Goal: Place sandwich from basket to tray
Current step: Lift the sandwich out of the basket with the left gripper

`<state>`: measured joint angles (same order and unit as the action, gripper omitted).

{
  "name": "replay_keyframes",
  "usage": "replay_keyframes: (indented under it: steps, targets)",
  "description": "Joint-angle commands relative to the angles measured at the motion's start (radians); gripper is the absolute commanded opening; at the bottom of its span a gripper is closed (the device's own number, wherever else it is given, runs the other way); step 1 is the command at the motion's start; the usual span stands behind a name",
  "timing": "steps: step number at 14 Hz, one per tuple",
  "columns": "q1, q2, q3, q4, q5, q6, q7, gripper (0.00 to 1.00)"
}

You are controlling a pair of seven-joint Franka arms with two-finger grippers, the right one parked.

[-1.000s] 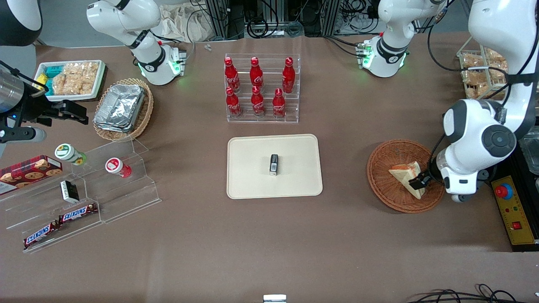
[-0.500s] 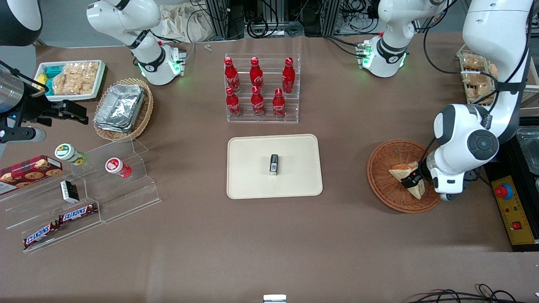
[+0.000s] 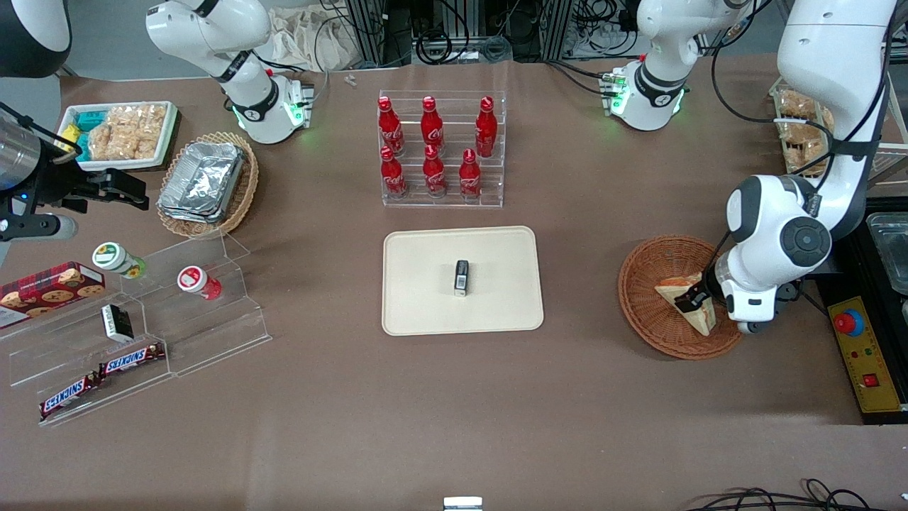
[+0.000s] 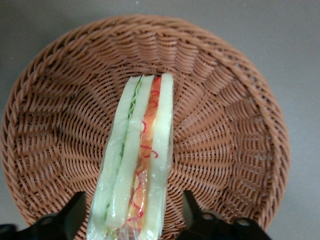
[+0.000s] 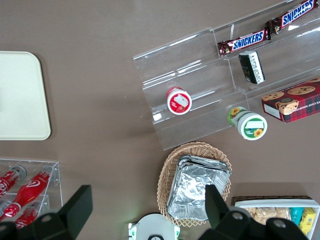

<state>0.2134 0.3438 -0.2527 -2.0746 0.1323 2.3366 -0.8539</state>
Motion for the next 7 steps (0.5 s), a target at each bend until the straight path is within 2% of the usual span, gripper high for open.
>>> replay_keyframes:
  steps: [1,4,7]
  targets:
    - [0.003,0.02,0.003,-0.016,0.024,0.041,-0.019,0.47]
    - [0.0,0.024,0.003,0.002,0.024,0.038,-0.022,0.02]
    - [-0.005,0.021,0.001,0.054,0.026,-0.012,-0.014,0.0]
